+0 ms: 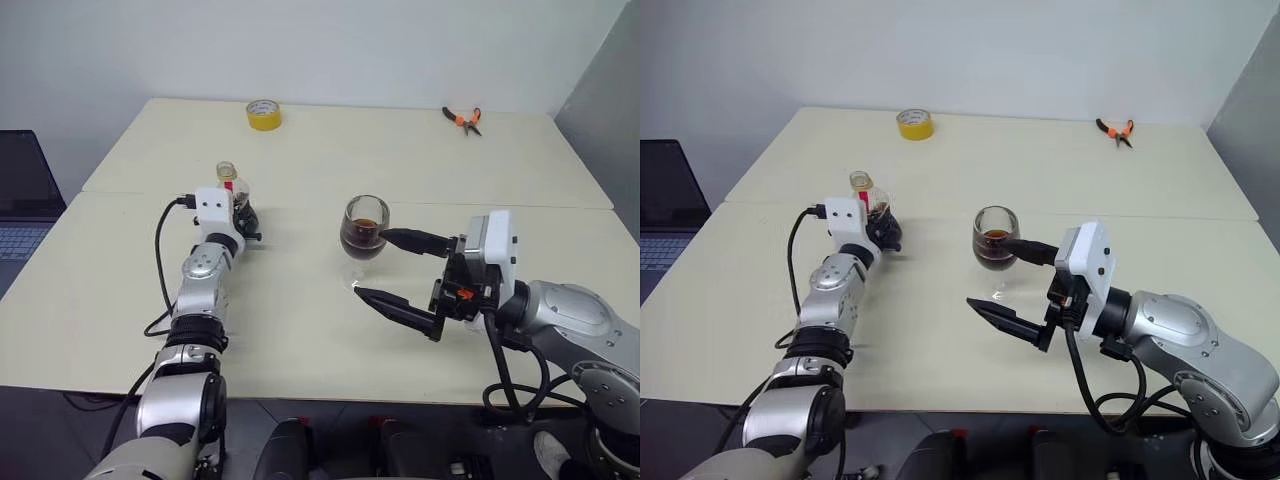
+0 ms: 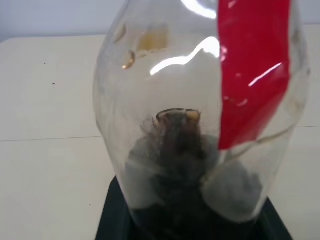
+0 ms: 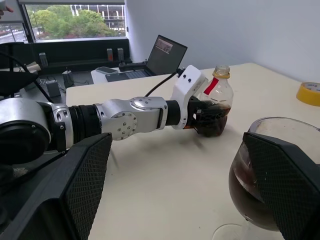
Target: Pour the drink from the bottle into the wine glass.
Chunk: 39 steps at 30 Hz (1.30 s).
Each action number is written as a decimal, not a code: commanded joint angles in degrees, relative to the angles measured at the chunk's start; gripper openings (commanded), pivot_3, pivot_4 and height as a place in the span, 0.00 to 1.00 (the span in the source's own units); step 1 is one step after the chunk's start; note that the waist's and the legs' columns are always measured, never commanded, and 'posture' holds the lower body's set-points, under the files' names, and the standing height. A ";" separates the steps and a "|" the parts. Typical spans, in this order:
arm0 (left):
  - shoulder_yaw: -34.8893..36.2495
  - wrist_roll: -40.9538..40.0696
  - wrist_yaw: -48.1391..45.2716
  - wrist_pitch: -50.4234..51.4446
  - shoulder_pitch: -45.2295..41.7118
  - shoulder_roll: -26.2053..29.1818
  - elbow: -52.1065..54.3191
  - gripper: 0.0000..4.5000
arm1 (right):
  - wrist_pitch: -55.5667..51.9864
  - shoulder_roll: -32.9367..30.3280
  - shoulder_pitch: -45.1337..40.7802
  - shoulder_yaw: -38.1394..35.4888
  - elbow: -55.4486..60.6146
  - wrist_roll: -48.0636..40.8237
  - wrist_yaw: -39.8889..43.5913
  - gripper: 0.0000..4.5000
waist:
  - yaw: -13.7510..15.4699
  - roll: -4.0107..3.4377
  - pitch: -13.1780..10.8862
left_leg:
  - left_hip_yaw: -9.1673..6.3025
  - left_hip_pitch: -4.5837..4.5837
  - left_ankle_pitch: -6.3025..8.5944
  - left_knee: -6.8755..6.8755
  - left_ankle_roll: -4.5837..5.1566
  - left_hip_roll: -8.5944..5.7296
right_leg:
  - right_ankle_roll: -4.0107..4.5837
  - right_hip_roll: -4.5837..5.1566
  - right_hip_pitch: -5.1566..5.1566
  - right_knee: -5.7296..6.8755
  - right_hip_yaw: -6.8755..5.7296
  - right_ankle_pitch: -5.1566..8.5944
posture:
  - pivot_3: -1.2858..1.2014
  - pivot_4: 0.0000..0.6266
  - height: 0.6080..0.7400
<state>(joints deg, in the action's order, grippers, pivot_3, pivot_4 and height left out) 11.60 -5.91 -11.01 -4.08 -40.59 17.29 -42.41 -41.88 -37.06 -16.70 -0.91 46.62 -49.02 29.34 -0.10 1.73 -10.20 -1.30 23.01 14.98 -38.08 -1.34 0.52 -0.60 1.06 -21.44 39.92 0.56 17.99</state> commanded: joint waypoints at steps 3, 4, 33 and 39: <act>-0.23 -0.12 -1.87 -2.88 -0.61 0.80 0.96 0.69 | 0.68 0.33 -0.57 -0.39 0.72 -0.50 -0.23 1.00 | 0.00 0.00 0.00 | 0.00 0.00 0.00 0.00 0.00 0.00 | 0.00 0.00 0.00 0.00 -0.01 0.00 | 0.52 0.24 1.00; -0.25 -0.03 -1.91 -3.12 -0.50 0.81 1.11 0.77 | 0.68 0.34 -0.56 -0.38 0.71 -0.50 -0.21 1.00 | -0.01 0.00 0.00 | 0.00 0.01 0.00 0.00 0.00 0.00 | 0.00 0.00 0.00 -0.01 0.00 0.00 | 0.52 0.24 1.00; -1.73 -0.59 2.17 13.04 33.88 -3.35 52.99 1.00 | 38.48 21.21 17.05 -3.39 -25.70 30.94 -10.08 1.00 | -0.05 0.06 0.09 | 0.07 -0.16 0.00 0.12 -0.01 0.03 | 0.00 -0.02 0.07 -0.01 0.13 0.01 | 0.52 0.24 1.00; -2.08 -0.18 3.13 12.77 35.33 -4.56 52.34 1.00 | 42.54 24.99 15.84 -5.62 -31.95 32.32 -12.39 1.00 | -0.05 0.04 0.09 | 0.09 -0.16 0.01 0.15 -0.01 0.04 | 0.00 -0.02 0.06 -0.03 0.15 0.01 | 0.52 0.24 1.00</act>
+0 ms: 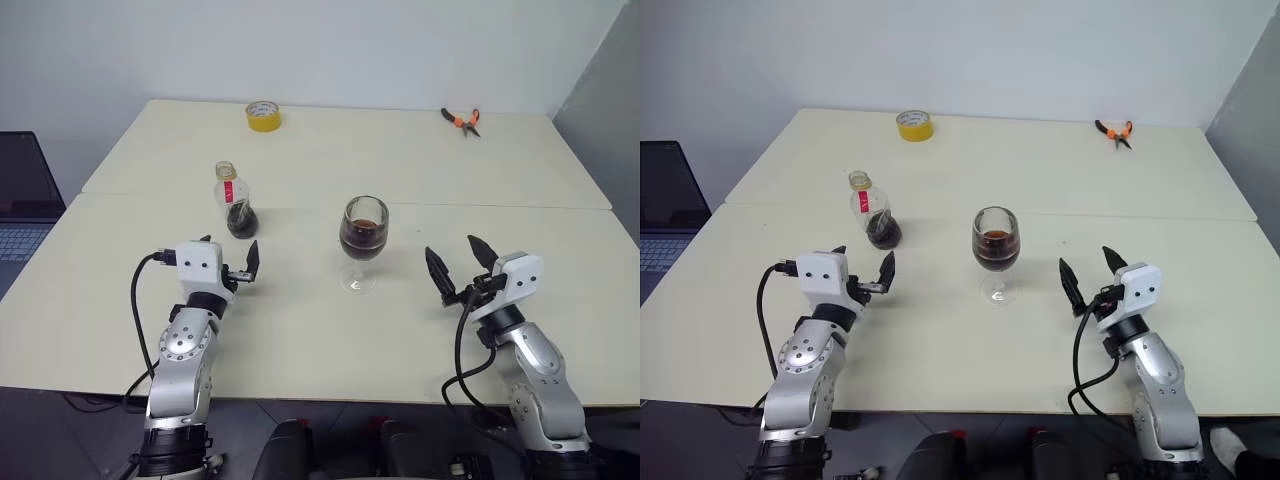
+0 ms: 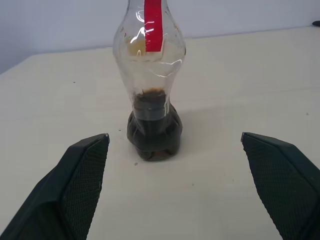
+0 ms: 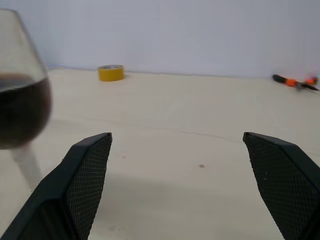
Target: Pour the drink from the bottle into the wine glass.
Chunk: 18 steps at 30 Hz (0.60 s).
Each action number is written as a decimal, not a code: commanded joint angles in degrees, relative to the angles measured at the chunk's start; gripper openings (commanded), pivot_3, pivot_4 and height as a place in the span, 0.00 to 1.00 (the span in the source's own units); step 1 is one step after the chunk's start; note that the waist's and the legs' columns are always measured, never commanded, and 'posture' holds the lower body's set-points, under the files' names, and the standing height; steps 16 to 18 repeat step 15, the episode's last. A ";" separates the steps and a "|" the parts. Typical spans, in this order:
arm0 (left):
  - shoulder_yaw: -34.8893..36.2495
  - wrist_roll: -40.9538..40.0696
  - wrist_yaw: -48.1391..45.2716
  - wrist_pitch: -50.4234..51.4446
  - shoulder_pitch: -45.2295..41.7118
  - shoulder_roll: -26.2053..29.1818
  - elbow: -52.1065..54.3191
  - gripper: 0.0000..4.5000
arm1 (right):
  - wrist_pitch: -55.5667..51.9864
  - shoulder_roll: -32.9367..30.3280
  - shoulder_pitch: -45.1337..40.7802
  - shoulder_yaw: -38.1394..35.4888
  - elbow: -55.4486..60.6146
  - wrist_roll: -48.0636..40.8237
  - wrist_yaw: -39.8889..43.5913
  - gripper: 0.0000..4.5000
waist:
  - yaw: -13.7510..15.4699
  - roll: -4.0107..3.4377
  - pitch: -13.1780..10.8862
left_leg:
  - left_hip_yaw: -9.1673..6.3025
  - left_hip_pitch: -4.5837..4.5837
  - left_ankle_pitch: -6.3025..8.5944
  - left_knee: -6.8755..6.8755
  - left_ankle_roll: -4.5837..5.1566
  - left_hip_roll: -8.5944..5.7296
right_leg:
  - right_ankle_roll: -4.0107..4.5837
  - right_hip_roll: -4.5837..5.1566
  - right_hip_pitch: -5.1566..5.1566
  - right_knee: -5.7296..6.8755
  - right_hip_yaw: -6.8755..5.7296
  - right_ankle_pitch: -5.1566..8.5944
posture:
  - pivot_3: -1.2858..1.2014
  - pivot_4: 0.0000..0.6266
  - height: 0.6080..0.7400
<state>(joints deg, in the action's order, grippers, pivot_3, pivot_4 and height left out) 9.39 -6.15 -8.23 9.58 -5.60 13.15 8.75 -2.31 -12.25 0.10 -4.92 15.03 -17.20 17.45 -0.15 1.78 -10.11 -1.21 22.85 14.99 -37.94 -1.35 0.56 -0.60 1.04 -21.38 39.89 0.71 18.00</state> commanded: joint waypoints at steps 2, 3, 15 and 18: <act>-0.06 0.22 0.35 -1.35 0.42 -0.43 1.11 1.00 | 4.29 0.15 -0.92 -1.90 -1.69 1.55 -0.51 1.00 | 0.00 0.00 0.00 | 0.00 0.00 0.00 0.00 0.00 0.00 | 0.00 0.00 0.00 0.00 -0.01 0.00 | 0.52 0.24 1.00; -0.13 0.34 0.24 -1.62 0.41 -0.38 1.08 1.00 | 4.55 0.26 -0.89 -2.10 -2.09 1.54 -0.59 1.00 | -0.01 -0.01 0.00 | -0.01 0.01 0.00 0.00 0.00 0.00 | 0.00 0.00 0.00 0.00 -0.02 0.00 | 0.52 0.24 1.00; -0.48 0.80 -0.08 -4.28 0.56 -0.90 1.48 1.00 | 5.93 1.56 -1.30 -3.76 -4.96 0.99 -1.30 1.00 | 0.00 -0.01 0.00 | 0.01 0.00 0.00 0.00 0.01 0.00 | 0.00 0.00 0.00 0.00 0.00 0.00 | 0.52 0.24 1.00; -0.48 0.80 -0.08 -4.28 0.56 -0.90 1.48 1.00 | 5.93 1.56 -1.30 -3.76 -4.96 0.99 -1.30 1.00 | 0.00 -0.01 0.00 | 0.01 0.00 0.00 0.00 0.01 0.00 | 0.00 0.00 0.00 0.00 0.00 0.00 | 0.52 0.24 1.00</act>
